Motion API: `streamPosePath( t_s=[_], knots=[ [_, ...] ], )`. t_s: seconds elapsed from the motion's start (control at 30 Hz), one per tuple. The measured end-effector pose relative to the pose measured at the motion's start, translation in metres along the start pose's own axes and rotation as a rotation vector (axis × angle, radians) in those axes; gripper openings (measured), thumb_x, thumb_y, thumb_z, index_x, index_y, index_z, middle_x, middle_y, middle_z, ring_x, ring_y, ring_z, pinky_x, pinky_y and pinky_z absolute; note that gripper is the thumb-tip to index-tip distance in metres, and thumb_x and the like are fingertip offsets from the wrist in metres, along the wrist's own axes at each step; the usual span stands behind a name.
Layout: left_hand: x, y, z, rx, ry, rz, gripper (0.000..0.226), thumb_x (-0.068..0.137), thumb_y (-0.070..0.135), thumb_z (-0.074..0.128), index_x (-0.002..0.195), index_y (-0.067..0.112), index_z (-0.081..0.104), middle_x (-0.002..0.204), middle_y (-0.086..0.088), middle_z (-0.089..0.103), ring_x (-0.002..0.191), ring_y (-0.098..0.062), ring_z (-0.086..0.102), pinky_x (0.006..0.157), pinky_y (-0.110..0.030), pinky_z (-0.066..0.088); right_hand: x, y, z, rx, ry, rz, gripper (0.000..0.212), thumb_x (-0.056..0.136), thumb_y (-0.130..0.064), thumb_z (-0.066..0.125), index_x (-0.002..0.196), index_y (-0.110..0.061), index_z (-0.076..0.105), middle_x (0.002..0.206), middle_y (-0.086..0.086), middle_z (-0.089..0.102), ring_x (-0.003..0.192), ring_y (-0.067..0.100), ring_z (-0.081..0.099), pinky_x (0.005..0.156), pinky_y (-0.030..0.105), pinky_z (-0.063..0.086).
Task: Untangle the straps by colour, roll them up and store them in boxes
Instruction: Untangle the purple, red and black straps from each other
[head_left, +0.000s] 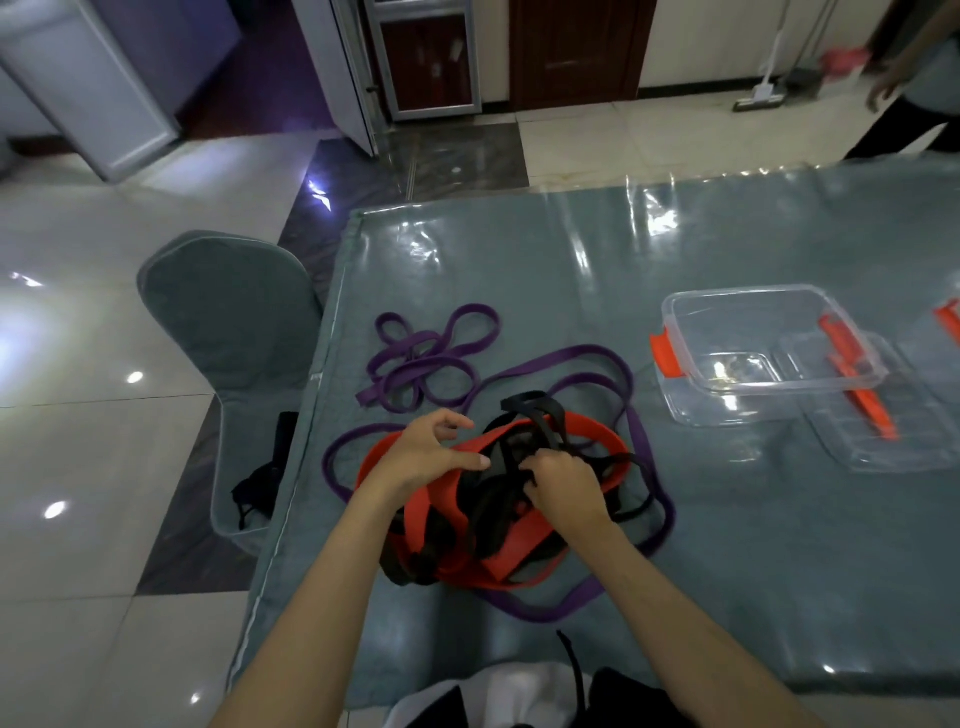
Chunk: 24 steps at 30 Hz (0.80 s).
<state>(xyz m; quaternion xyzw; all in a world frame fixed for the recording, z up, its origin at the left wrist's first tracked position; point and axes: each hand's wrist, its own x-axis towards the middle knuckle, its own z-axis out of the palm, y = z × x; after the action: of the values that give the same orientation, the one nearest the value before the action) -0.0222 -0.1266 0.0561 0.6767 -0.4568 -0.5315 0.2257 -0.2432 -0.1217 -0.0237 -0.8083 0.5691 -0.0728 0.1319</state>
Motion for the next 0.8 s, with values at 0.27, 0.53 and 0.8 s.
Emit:
streamPosePath(
  t_s=[0.27, 0.53, 0.8],
  knots=[
    [-0.006, -0.009, 0.005, 0.069, -0.031, 0.016, 0.044, 0.090, 0.026, 0.085, 0.128, 0.030, 0.062, 0.124, 0.005, 0.067, 0.118, -0.015, 0.062, 0.094, -0.028, 0.045, -0.012, 0.003, 0.009, 0.461, -0.091, -0.125, 0.050, 0.100, -0.012, 0.069, 0.149, -0.021, 0.060, 0.120, 0.002, 0.078, 0.108, 0.014, 0.075, 0.097, 0.035, 0.061],
    [-0.001, -0.025, 0.020, 0.216, -0.138, 0.045, 0.070, 0.086, 0.024, 0.088, 0.146, 0.029, 0.051, 0.138, 0.008, 0.048, 0.132, -0.013, 0.047, 0.102, -0.030, 0.042, -0.010, 0.033, 0.005, 0.351, 0.449, 0.065, 0.031, 0.089, -0.028, 0.084, 0.118, -0.026, 0.074, 0.093, -0.013, 0.054, 0.087, 0.004, 0.054, 0.073, 0.019, 0.051],
    [0.019, -0.033, 0.024, 0.348, -0.256, 0.016, 0.059, 0.097, 0.061, 0.066, 0.144, 0.026, 0.059, 0.123, 0.013, 0.065, 0.117, -0.008, 0.063, 0.098, -0.027, 0.053, 0.006, 0.044, 0.015, 0.551, 0.105, 0.202, 0.026, 0.089, -0.019, 0.086, 0.113, -0.023, 0.078, 0.086, -0.017, 0.068, 0.077, -0.003, 0.061, 0.079, 0.029, 0.060]
  ],
)
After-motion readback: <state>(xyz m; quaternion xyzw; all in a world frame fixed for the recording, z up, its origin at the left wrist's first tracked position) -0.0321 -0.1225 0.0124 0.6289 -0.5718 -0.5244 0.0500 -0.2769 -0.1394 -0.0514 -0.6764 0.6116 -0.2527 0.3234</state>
